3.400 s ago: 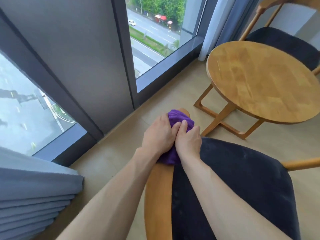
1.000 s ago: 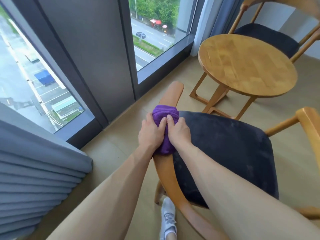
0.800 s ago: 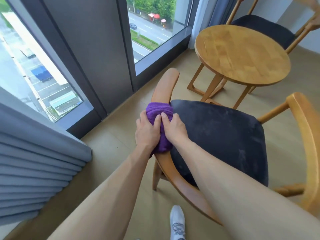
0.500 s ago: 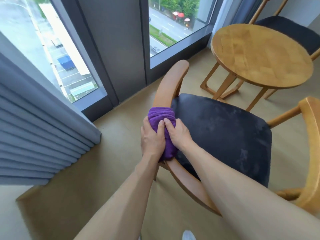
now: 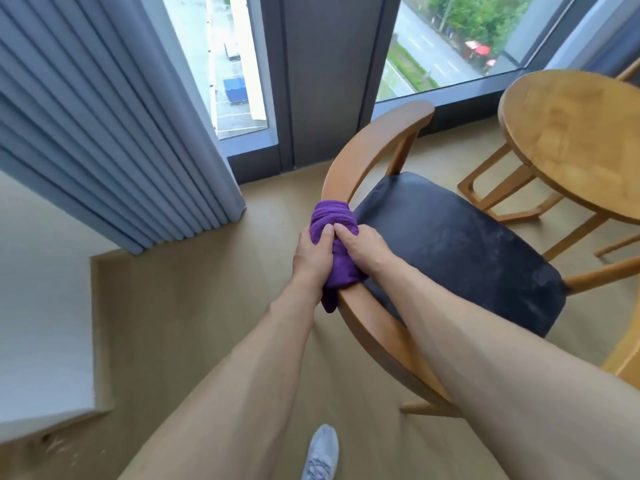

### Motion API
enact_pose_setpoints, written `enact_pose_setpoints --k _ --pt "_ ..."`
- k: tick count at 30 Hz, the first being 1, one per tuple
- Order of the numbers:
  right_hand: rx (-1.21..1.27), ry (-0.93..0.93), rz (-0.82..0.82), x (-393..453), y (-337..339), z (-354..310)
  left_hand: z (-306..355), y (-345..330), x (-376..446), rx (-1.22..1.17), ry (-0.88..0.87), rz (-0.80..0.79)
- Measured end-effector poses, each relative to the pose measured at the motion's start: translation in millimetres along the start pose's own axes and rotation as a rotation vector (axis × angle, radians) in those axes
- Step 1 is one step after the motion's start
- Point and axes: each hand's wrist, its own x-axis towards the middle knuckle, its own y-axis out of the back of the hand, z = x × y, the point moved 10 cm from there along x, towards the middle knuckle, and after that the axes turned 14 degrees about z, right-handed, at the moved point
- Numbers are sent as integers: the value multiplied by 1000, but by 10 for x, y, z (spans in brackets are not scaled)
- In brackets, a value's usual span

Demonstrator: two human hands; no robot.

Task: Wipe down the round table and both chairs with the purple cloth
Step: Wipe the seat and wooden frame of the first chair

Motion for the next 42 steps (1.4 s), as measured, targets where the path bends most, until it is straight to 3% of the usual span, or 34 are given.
enact_pose_setpoints --k 9,18,28,32,36,42 --pt "-72 -1 -136 -459 173 57 -334 87 -705 -313 252 64" --pt "-240 153 -133 -965 521 131 -541 102 -1400 -363 247 210" --pt "-136 215 -372 -1310 734 489 -663 -57 -2023 -462 163 432" --pt "9 240 -540 -1505 830 729 -727 -143 -2339 -461 66 601" --pt "-54 326 -666 -1610 1046 1154 -794 -373 -2861 -456 -100 744" --pt "-57 339 -909 -1587 1297 1492 -1018 -751 -3171 -477 -169 751"
